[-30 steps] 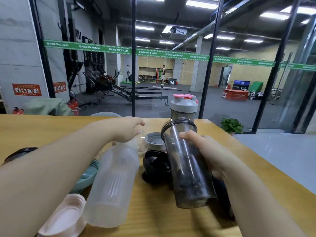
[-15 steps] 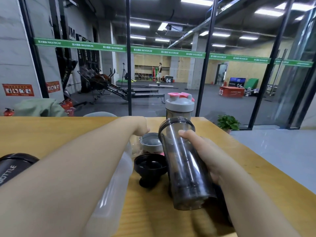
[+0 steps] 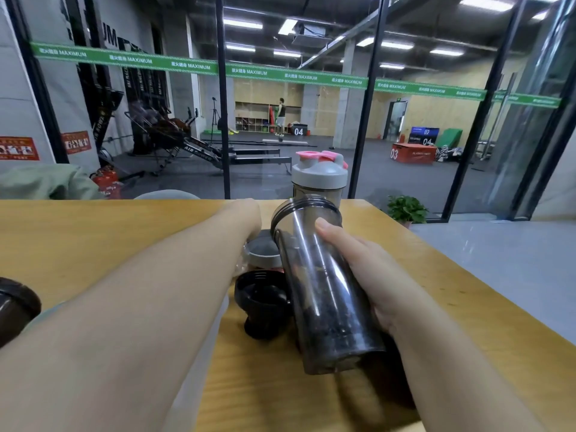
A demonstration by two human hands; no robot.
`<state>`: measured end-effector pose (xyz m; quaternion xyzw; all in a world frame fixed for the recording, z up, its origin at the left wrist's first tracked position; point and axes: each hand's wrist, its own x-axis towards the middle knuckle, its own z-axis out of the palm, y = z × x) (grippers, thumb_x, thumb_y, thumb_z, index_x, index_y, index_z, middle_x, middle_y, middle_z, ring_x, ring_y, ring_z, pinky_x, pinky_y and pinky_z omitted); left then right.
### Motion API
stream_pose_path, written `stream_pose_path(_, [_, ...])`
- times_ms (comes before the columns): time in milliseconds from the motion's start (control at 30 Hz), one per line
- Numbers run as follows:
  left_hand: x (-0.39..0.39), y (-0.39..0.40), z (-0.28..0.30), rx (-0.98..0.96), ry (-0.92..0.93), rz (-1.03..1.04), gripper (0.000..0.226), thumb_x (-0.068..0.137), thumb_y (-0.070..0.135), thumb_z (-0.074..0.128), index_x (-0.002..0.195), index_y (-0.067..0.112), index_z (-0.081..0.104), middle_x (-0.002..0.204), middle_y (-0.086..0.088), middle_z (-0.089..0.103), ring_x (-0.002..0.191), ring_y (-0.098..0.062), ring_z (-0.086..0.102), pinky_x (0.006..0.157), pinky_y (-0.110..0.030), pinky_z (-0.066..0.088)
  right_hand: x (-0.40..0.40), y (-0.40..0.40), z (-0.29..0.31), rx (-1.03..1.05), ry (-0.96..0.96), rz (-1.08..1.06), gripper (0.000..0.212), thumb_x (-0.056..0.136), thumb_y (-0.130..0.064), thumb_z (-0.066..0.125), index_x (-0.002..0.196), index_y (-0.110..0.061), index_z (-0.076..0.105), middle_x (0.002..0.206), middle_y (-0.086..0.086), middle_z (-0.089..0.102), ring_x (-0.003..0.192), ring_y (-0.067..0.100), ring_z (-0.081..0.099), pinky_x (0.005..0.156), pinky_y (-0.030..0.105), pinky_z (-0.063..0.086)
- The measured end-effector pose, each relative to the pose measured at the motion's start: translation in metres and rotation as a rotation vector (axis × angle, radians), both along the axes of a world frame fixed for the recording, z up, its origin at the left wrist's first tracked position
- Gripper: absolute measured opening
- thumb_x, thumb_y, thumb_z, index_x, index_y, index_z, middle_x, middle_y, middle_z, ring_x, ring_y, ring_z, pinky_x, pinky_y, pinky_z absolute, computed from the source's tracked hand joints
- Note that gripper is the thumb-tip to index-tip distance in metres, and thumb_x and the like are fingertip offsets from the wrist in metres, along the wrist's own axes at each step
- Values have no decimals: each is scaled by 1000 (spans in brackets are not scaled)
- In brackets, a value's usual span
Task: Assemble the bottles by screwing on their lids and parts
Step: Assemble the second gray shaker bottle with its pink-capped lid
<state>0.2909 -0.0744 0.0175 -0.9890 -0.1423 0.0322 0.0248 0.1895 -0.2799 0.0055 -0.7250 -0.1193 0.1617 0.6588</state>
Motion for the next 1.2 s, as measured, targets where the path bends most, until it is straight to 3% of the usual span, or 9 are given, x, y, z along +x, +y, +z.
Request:
stream_pose_path(200, [2,4,-1,-69,-180,28,13,76,5,63,79,10,51,74,-5,53,78,-28,57,63,-33,47,1,-1,2,61,33,12,72,52,-59,72,105,-11,70,90,11,75,81,28,72,85,43,54])
stream_pose_path(367, [3,11,7,-145,-360,4,21,81,2,54,64,12,46,77,-6,51,77,-29,51,67,-34,40,0,-2,2,88,68,49,69,53,-59,71,102,-10,72,92,13,74,82,29,71,87,44,54])
stream_pose_path(467, [1,13,8,-146,-432,5,22,80,2,56,64,12,46,74,-6,50,76,-30,52,67,-34,40,0,-1,2,82,66,49,69,52,-60,71,101,-11,72,91,12,74,79,29,71,87,45,53])
stream_pose_path(567, [-1,15,10,-141,-496,-1,20,82,6,60,64,10,50,73,-6,53,75,-30,53,67,-33,41,-2,0,2,85,59,52,69,52,-59,70,101,-10,72,87,12,74,73,26,70,77,39,54])
stream_pose_path(667, [-6,17,16,-124,-564,-13,2,82,11,64,83,10,65,83,-8,62,79,-30,56,68,-33,43,-3,0,3,92,46,64,67,54,-58,69,101,-10,72,86,11,74,70,24,70,71,34,53])
stream_pose_path(767, [-12,20,25,-134,-641,-16,11,81,9,63,89,7,69,86,-11,66,79,-32,57,66,-33,43,-4,0,3,101,19,78,62,58,-57,67,99,-11,73,87,11,75,73,24,71,73,33,52])
stream_pose_path(900, [-24,24,42,-131,-727,-15,12,84,8,58,78,6,68,80,-12,64,74,-32,57,60,-32,41,-7,5,2,107,19,108,64,58,-58,73,102,-12,72,93,12,74,84,29,71,83,39,53])
stream_pose_path(1033, [-47,29,56,-130,-795,-41,24,82,5,53,58,9,54,65,-12,55,66,-33,56,56,-31,38,-9,12,0,90,-27,94,66,60,-60,73,102,-9,72,95,12,74,90,31,71,90,45,52])
stream_pose_path(1200, [-81,32,63,-260,-920,-17,12,91,8,45,94,0,53,95,-15,54,82,-33,51,65,-34,33,-19,20,2,89,-77,88,74,53,-60,71,105,-7,69,94,10,75,87,26,72,77,36,55])
